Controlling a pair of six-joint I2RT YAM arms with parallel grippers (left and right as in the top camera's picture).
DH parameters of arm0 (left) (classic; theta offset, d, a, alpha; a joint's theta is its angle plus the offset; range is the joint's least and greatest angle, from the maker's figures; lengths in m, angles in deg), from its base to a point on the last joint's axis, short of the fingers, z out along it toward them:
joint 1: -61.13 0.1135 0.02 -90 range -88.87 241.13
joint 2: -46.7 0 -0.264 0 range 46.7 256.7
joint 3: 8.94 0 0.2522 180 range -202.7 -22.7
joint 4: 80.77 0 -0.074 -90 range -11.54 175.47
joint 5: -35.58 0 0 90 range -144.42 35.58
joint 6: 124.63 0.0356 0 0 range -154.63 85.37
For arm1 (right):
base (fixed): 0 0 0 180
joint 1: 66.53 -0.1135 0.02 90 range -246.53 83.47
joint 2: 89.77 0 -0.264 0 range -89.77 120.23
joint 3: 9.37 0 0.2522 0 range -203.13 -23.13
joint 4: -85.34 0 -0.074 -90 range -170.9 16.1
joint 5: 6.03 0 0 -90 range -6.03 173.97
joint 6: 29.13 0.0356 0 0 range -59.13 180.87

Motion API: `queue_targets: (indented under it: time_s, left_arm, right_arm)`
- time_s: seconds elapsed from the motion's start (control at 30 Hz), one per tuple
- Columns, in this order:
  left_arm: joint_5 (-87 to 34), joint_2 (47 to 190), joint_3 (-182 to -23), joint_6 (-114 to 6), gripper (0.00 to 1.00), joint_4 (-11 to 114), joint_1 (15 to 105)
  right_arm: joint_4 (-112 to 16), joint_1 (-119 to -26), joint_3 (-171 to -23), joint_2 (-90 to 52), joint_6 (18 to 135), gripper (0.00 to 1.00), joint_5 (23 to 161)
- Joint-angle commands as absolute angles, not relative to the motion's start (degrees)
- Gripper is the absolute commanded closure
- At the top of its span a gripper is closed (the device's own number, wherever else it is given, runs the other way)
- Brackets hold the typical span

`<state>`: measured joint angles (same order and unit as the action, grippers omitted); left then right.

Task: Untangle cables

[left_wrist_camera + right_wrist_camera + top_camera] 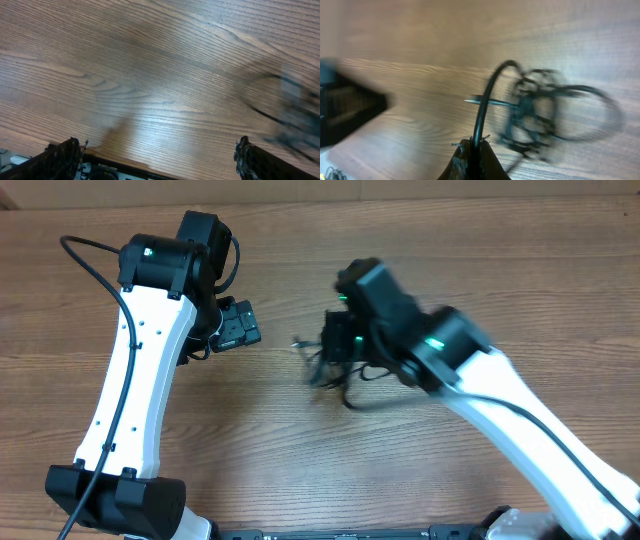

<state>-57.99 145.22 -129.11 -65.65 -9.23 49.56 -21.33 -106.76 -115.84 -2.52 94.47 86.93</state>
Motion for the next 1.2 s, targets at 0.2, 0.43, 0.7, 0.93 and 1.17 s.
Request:
queue_targets:
  time_s: [0.2, 0.43, 0.7, 0.93, 1.17]
  left_arm:
    - [-55.61, 145.72, -128.81, -64.17, 0.0, -8.16, 49.84]
    - [-48.64, 145.72, -128.81, -56.8, 0.0, -8.07, 49.8]
    - [-43.57, 145.74, -128.81, -51.6, 0.13, -8.27, 48.94]
    - [-41.27, 145.81, -127.19, -50.07, 0.14, -4.9, 45.43]
    - [-40.4, 145.81, -118.45, -51.49, 0.14, 2.07, 44.7]
  right_arm:
    - [-21.24, -106.98, -116.89, -3.64, 90.76, 0.96, 91.35]
    - [-23.45, -106.95, -116.89, -0.25, 93.12, 0.96, 93.12]
    - [-26.03, -106.95, -116.89, 0.06, 98.73, 0.96, 93.34]
    - [-28.54, -106.95, -116.89, 0.06, 99.15, 0.96, 95.94]
    - [-28.52, -106.95, -116.89, 0.06, 100.11, 0.96, 96.13]
